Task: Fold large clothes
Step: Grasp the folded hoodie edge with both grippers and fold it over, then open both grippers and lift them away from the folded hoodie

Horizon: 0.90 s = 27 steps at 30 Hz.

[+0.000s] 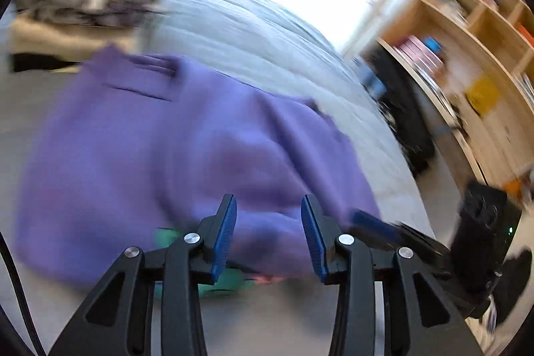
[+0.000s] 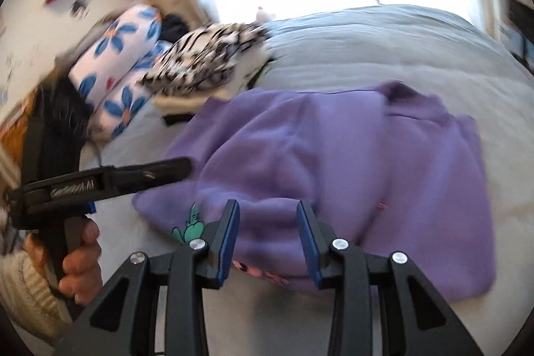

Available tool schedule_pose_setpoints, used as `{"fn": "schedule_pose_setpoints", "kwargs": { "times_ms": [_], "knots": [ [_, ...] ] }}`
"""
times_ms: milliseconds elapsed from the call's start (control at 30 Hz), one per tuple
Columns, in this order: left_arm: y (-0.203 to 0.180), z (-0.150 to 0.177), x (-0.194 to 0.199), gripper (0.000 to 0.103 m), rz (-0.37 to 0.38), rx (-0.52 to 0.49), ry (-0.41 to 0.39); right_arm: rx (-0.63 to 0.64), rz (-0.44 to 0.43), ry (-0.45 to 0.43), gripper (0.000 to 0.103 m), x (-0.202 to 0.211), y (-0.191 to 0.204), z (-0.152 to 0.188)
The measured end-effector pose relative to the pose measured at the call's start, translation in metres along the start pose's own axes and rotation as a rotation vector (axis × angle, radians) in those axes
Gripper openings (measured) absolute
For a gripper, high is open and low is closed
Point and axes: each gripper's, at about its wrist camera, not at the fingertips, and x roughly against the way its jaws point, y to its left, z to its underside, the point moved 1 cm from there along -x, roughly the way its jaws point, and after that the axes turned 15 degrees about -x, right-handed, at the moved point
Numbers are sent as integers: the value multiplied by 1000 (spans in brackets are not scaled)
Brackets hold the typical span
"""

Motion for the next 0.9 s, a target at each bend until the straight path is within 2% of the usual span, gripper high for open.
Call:
{"fn": "schedule_pose_setpoints", "kwargs": {
  "times_ms": [33,67,100,133,167,200,300,400,533,633,733,767,800,900],
  "knots": [
    [-8,0,-13,37,5,-19,25,21,6,3,34,-7,3,0],
    [-10,1,-25,32,-43,-35,43,53,45,5,28,-19,3,-1],
    [-9,2,-35,33,-73,-48,68,75,78,9,28,-28,2,-2],
    [-2,4,-47,32,-118,-33,98,107,138,21,26,-41,-2,-3],
    [10,6,-59,30,-150,5,140,124,201,17,16,-51,-10,-3],
    [20,9,-66,20,-146,38,152,124,244,21,11,-58,-19,-4],
    [44,15,-68,6,-91,128,130,52,195,42,11,-58,-39,-8],
    [50,18,-64,5,-52,151,124,66,212,34,12,-52,-34,-4],
    [46,14,-60,5,-74,145,146,52,218,50,15,-40,-24,-2],
    [31,12,-51,9,-127,113,153,19,164,48,15,-17,-17,-1],
    [11,11,-23,31,-167,86,129,12,148,24,15,9,-7,0],
    [4,9,-10,42,-180,83,104,8,133,18,15,20,-3,0],
    [-1,8,-1,49,-189,80,83,4,121,11,15,29,2,-1],
    [-24,2,41,50,-231,49,16,2,88,-39,15,67,19,-3]
  ]
}}
